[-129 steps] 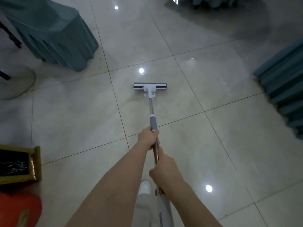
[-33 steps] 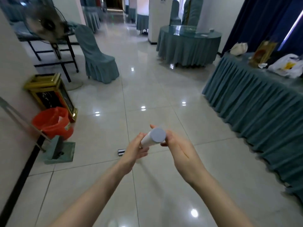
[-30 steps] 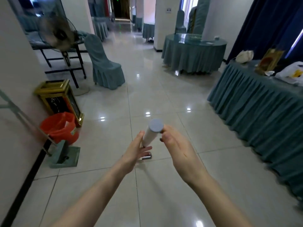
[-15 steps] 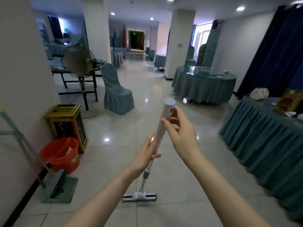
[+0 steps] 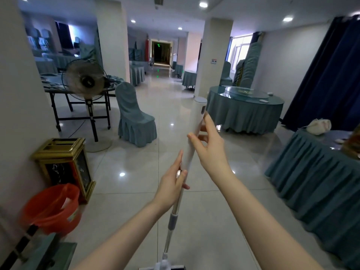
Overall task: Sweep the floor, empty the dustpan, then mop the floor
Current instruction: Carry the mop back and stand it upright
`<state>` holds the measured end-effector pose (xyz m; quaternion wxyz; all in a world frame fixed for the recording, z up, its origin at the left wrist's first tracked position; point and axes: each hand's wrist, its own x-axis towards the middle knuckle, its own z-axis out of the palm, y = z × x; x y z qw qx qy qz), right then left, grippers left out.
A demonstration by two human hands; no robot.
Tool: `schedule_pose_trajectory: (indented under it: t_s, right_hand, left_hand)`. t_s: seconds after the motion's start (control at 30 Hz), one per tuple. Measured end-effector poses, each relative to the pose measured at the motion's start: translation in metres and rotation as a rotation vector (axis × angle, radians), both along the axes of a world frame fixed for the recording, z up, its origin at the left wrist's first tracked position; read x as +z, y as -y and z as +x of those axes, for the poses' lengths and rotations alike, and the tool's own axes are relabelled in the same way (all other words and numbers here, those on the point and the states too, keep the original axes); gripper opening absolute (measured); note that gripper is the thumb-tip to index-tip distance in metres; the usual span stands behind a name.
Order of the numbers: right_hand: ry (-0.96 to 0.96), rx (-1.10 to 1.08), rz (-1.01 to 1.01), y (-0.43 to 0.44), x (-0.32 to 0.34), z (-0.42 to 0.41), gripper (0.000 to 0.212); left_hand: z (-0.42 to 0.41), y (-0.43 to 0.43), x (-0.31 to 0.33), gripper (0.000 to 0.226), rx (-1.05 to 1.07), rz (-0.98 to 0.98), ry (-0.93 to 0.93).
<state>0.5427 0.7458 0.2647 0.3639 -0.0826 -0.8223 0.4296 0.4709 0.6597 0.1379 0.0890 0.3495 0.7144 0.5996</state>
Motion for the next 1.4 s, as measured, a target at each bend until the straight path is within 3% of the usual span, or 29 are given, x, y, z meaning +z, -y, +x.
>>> schedule_pose_trajectory:
  t_s: [0.17,0.37,0.63,0.73,0.8,0.93,1.4]
  right_hand:
    - [0.086,0.036,0.015,-0.050,-0.030,-0.077,0.083]
    - [0.113,0.143,-0.016,-0.116,-0.059,-0.178,0.087]
    - [0.175,0.275,0.024,-0.176,-0.077,-0.293,0.087]
    - [0.178,0.332,0.034,-0.180,-0.080,-0.321,0.089]
    - [0.166,0.370,0.049,-0.176,-0.081,-0.335,0.089]
    - [0.117,0.488,0.080,-0.149,-0.078,-0.353,0.091]
    - [0.054,1.060,0.239,0.043,-0.047,-0.354,0.083]
  left_hand:
    - [-0.063,-0.047,0.001,0.062,0.125,-0.004,-0.095]
    - [-0.150,-0.108,-0.007,0.063,0.268,-0.035,-0.182]
    - [-0.226,-0.177,-0.026,0.034,0.323,0.093,0.135]
    - [-0.249,-0.183,-0.029,0.045,0.398,0.055,0.114]
    - [-0.260,-0.176,-0.031,0.057,0.433,0.061,0.193]
    - [-0.270,-0.144,-0.034,0.080,0.546,-0.128,-0.032]
    - [-0.233,0.036,-0.016,0.083,1.031,-0.087,-0.096]
